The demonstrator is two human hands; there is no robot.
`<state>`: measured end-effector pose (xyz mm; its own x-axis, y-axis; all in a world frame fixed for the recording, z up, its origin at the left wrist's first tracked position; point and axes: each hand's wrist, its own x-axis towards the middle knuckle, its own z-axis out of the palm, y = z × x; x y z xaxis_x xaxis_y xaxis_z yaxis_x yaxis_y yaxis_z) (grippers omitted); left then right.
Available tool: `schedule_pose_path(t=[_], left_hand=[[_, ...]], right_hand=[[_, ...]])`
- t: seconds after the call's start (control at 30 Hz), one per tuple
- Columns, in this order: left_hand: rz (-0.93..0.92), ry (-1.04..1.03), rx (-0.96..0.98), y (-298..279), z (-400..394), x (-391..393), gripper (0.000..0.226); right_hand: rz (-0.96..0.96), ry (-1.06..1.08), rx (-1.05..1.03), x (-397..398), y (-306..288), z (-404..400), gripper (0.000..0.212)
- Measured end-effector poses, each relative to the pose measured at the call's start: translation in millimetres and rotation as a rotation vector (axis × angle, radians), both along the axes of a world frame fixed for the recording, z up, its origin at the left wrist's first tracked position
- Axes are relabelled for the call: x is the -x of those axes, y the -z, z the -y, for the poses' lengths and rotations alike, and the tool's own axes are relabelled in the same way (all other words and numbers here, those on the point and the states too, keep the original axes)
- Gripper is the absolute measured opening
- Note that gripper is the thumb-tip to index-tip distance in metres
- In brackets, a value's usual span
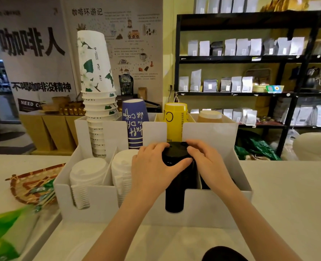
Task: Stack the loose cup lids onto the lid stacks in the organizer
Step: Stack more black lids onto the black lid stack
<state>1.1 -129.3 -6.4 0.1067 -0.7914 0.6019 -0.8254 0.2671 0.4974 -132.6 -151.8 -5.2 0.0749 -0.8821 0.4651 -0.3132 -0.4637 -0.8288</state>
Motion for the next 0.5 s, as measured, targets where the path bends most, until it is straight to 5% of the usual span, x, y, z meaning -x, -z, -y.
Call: schedule_pose_path(t=[0.5], left_hand=[[0.063, 0.108, -0.097, -6, -5, -6, 0.065]], right_hand=[[-0.165, -0.014, 0.017, 7, -2, -21, 0.04]])
